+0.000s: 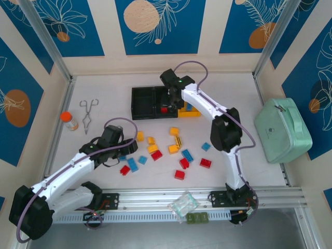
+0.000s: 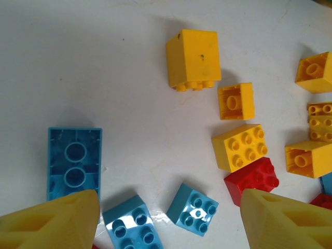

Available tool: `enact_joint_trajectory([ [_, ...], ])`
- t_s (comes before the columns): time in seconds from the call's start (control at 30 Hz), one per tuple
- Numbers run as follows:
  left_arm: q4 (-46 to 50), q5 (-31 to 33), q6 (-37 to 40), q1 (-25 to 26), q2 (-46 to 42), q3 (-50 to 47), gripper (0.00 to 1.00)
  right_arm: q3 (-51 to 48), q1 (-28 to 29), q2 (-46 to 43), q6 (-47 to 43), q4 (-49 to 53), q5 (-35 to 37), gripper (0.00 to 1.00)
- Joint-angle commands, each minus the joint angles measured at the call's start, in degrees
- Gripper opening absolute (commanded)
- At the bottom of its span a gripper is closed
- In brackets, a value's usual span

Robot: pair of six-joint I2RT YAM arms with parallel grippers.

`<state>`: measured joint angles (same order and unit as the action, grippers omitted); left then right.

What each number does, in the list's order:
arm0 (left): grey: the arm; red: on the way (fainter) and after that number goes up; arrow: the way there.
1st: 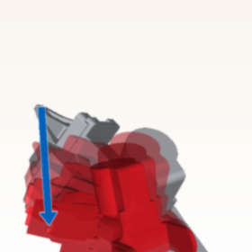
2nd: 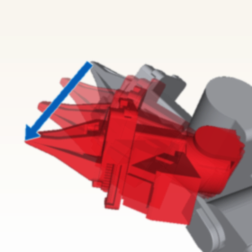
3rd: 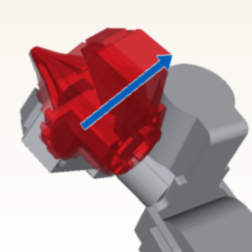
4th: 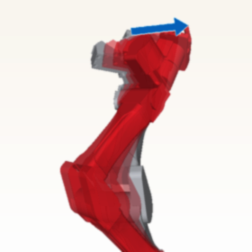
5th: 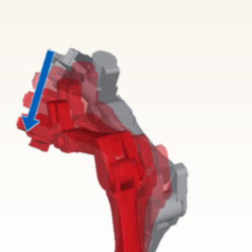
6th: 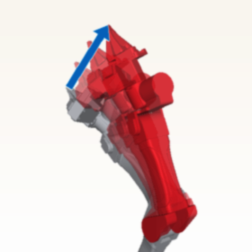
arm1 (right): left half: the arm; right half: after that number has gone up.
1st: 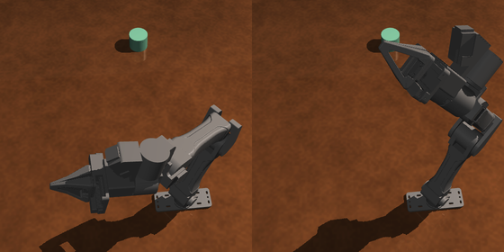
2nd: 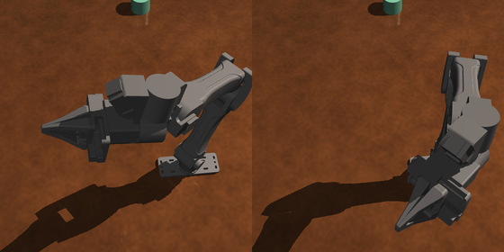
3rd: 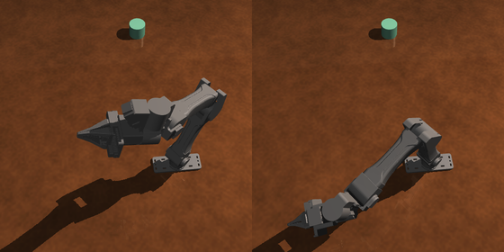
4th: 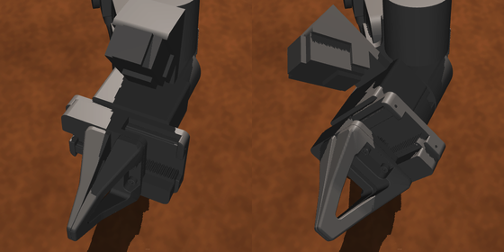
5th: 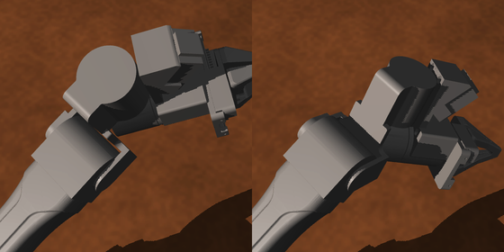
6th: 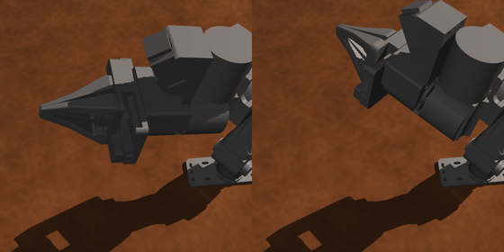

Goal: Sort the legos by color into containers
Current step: Place the lego in the container, then pick up the lego from the bottom-left of the table.

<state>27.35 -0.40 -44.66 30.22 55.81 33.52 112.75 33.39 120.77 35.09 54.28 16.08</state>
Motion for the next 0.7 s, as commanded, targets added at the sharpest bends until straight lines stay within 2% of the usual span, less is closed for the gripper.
enact_joint_trajectory([
  [0.0, 3.8, 2.2, 0.9, -0.6, -0.8, 1.0, 0.72, -7.0, 0.6, -8.1, -0.3, -6.0, -1.9, 0.47],
  [0.33, 10.1, 7.8, 2.0, -0.6, 2.5, 3.0, 0.71, -35.6, 1.8, -28.5, -0.6, -20.3, -13.1, 0.46],
  [0.57, 11.2, 11.3, 3.2, -0.6, 6.7, 3.7, 0.7, -50.6, 5.5, -40.0, -1.6, -26.8, -17.2, 0.47],
  [0.67, 10.7, 12.5, 3.6, -0.6, 8.2, 3.8, 0.7, -55.7, 6.4, -44.5, -0.8, -28.6, -17.8, 0.51],
])
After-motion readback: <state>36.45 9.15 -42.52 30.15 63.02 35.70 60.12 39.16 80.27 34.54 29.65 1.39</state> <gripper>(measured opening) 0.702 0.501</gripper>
